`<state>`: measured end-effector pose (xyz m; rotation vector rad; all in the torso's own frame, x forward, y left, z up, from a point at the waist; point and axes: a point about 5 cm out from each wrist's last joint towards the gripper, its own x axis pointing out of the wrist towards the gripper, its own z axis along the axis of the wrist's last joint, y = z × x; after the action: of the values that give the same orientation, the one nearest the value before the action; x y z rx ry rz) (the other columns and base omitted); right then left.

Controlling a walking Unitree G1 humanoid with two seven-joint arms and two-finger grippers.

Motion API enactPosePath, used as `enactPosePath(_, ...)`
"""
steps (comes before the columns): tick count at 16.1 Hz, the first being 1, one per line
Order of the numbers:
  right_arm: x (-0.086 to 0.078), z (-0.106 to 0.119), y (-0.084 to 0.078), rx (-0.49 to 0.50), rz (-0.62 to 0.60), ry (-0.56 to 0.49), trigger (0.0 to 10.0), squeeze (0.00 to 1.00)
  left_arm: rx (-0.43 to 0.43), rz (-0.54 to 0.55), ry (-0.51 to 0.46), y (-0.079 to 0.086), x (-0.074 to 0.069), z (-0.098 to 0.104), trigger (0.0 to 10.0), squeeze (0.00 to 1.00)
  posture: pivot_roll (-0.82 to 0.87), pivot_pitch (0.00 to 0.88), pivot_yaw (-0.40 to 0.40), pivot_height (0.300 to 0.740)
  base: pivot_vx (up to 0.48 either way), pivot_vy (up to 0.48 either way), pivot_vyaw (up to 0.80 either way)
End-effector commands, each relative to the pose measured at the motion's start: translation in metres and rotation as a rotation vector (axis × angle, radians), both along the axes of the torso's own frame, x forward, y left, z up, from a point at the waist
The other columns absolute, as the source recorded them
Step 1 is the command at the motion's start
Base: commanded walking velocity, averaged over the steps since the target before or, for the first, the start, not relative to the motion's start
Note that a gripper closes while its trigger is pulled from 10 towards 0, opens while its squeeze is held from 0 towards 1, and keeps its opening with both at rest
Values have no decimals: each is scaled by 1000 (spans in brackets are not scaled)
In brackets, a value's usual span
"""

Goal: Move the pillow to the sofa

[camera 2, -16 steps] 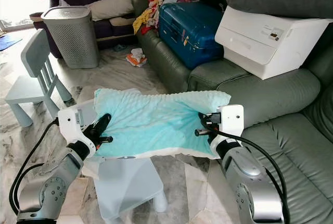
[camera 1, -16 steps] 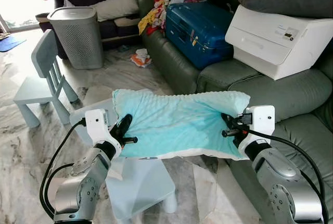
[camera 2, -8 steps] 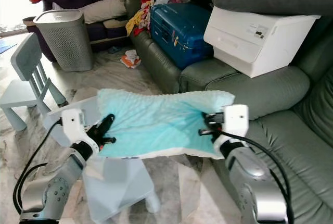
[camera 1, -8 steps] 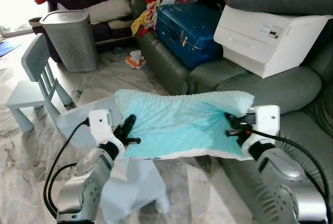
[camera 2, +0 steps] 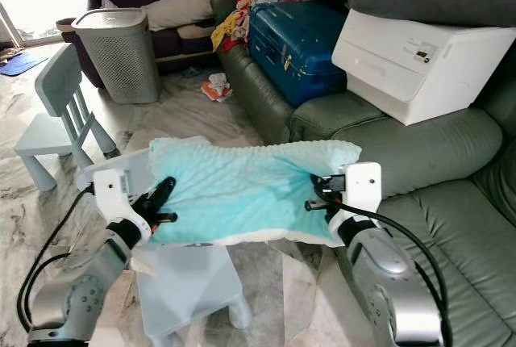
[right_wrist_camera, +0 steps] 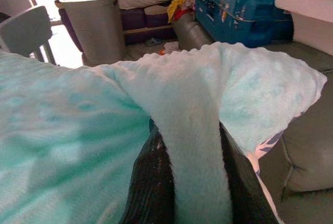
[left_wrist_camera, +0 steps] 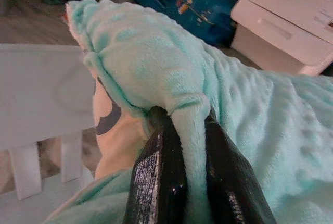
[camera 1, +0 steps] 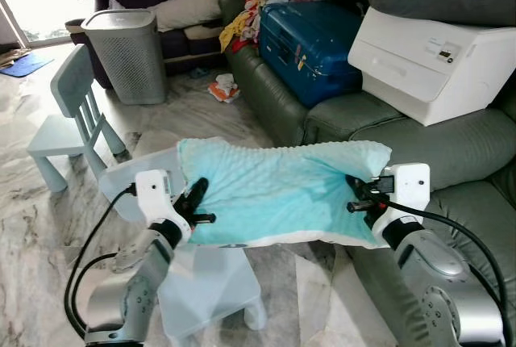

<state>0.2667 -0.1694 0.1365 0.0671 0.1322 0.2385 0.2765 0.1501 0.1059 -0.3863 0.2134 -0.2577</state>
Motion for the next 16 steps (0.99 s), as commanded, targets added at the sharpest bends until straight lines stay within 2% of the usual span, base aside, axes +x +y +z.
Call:
enactPosePath(1, 0, 9, -1, -7, 2, -32, 10000, 0, -2, -18, -7, -3, 0, 1, 10000, 0, -186, 0, 9, 740, 0, -480, 0)
enactPosePath(9, 0, 8, 0, -5, 1, -30, 10000, 0, 4, -15, -6, -2, 0, 1, 10000, 0, -184, 0, 11, 740, 0, -316, 0)
enactPosePath(16, -1, 7, 0, -5, -1, -27, 10000, 0, -28, 9, 8, -1, 2, 0, 10000, 0, -185, 0, 15, 740, 0, 0, 0)
